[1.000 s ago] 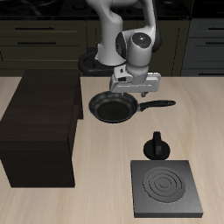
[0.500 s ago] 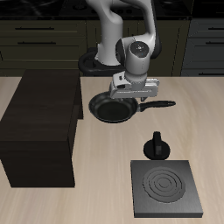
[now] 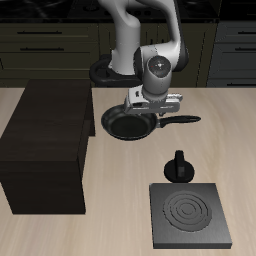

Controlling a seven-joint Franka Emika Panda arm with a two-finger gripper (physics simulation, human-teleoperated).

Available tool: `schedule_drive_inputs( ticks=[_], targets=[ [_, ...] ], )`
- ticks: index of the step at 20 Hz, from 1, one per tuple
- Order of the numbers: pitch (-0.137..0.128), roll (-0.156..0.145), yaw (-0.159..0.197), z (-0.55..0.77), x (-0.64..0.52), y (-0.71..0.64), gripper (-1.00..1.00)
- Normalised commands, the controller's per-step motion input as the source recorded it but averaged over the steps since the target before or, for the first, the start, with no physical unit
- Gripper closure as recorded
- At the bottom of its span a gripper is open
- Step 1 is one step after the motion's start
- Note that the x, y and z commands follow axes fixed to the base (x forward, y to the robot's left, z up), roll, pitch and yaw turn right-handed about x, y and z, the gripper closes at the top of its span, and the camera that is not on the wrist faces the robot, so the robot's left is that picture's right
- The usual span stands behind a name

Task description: Place the frypan on the top layer of the shelf

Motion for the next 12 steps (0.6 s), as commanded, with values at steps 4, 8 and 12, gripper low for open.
schedule_drive_inputs(
  ticks=[4, 8, 12],
  targets=[
    [-0.011, 0.016, -0.010, 0.02, -0.04, 0.02, 1.00],
    [-0.012, 0.010, -0.009, 0.09, 0.03, -0.03, 1.00],
    [-0.047, 0.006, 0.021, 0.19, 0.10, -0.04, 1.00]
  ],
)
